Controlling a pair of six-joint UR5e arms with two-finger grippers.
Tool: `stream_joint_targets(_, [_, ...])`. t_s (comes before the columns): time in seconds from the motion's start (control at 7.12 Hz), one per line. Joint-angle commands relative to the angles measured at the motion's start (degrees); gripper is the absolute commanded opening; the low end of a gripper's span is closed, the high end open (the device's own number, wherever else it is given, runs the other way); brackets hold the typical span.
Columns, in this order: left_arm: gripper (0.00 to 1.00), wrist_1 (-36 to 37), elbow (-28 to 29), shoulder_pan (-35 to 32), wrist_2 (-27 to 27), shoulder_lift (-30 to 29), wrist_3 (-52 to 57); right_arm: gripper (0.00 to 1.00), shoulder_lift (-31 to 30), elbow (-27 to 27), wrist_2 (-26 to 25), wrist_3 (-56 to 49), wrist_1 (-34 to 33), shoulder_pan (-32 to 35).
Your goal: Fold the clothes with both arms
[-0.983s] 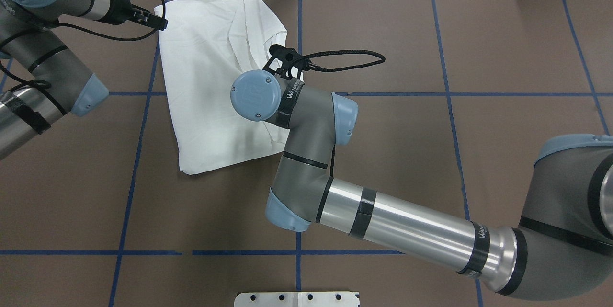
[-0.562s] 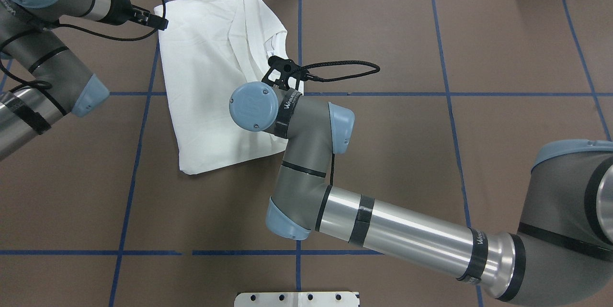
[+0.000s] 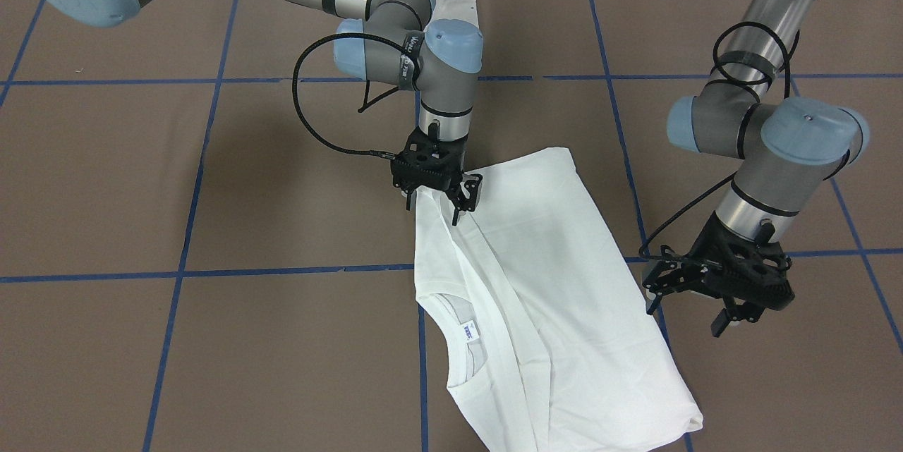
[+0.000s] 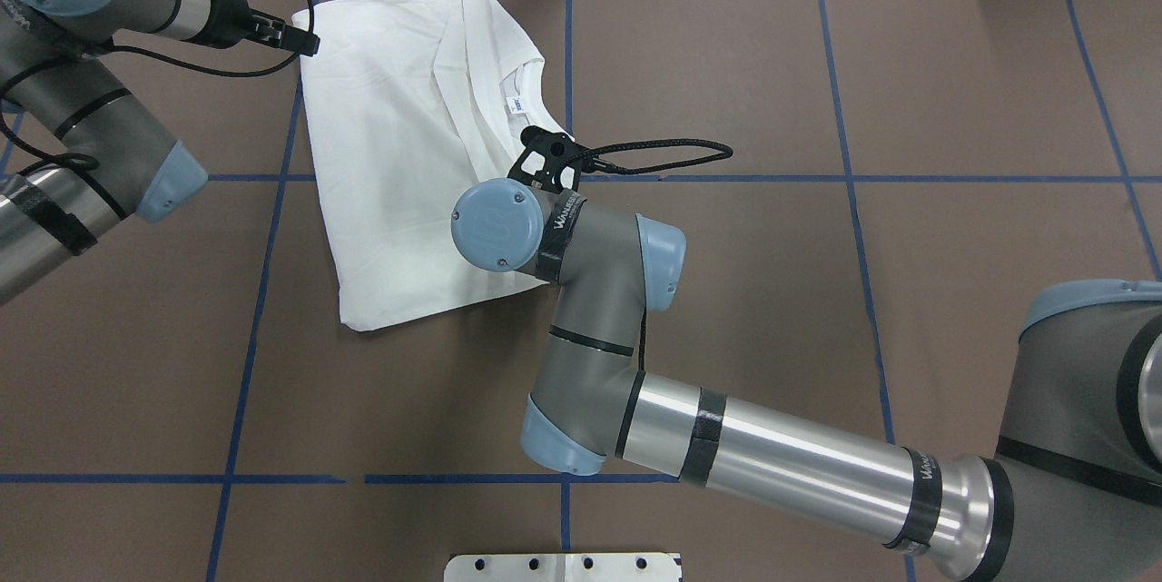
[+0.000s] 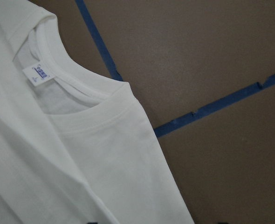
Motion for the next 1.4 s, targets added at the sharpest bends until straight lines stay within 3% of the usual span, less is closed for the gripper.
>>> stream_joint_targets(0.0, [1.00,-0.02,0.09,0.01,0.00,0.00,-0.31,0.86,-2.18,2.64,-0.79,0.41,-0.08,-1.24])
stream_joint_targets(0.42, [1.00,-0.02,0.00,0.10,0.00,0.00,-0.31,0.83,-3.16,3.28,-1.84,1.38,-0.08,-2.21])
stream_joint_targets(0.7, [1.00,-0.02,0.09,0.10,0.00,0.00,-0.31,0.65,-3.08,3.28,-1.84,1.82,-0.08,-2.48])
stream_joint_targets(0.98, [1.00,-0.02,0.09,0.10,0.00,0.00,-0.31,0.55,-3.08,3.28,-1.84,2.00,-0.08,-2.65])
stream_joint_targets(1.26, [1.00,-0.02,0.09,0.10,0.00,0.00,-0.39,0.03,-3.16,4.15,-1.84,1.91,-0.08,-2.65])
